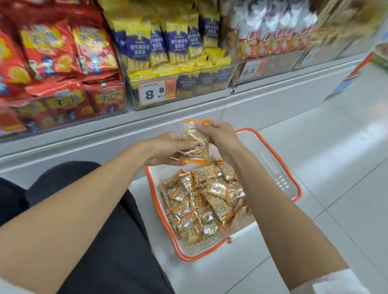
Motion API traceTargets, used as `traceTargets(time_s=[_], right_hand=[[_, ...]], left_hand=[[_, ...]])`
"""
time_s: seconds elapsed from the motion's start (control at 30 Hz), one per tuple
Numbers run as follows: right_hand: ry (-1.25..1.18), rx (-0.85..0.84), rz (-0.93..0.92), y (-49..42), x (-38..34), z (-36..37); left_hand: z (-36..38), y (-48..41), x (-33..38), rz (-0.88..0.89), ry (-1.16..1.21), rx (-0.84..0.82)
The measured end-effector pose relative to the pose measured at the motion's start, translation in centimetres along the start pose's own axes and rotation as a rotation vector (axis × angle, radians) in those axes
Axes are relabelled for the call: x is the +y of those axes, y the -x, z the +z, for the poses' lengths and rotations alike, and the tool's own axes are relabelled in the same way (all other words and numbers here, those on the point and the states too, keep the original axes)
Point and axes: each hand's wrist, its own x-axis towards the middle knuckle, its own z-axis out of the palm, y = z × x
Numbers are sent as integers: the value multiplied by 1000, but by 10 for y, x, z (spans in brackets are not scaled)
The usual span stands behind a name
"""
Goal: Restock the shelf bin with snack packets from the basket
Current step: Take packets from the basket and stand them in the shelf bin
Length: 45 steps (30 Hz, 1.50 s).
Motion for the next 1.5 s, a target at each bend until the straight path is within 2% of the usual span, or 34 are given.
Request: traceTargets(time_s=[0.1,0.2,0.27,0.33,0.43,0.5,0.57,0.7,0.9,1.0,1.1,1.3,1.43,1.5], right_hand=[[-108,105,-90,5,-24,-7],[-154,52,-110,15,-40,-11],[-148,-65,-109,25,-49,-9],[-39,-164,-108,30,-56,-2],[109,-157,-142,31,-70,10],[216,-167,-156,30,-85,13],[344,-206,-154,31,-104,15],[333,-227,-250,34,-141,31],[210,-79,-410,30,-185,70],[194,-121,-452,25,-222,101],[267,-164,-581,18,-272,139],[236,-118,-759,-21,-359,230],[405,-182,-740,-58,-386,298],[543,-274,-686,-72,-392,329]], left_hand=[[-15,12,16,123,68,192],[-28,26,36,220,190,390],[-35,35,52,262,280,425],[-38,44,70,301,360,413],[-41,57,93,328,370,425],[-46,65,103,351,281,475],[-51,77,114,384,76,517],[-58,108,149,475,-290,487],[-100,160,192,496,-284,491],[-125,194,220,582,-314,610],[-153,229,251,661,-432,751],[-244,293,297,694,-422,841],[-300,317,304,621,-740,1033],[-330,322,304,478,-967,1083]])
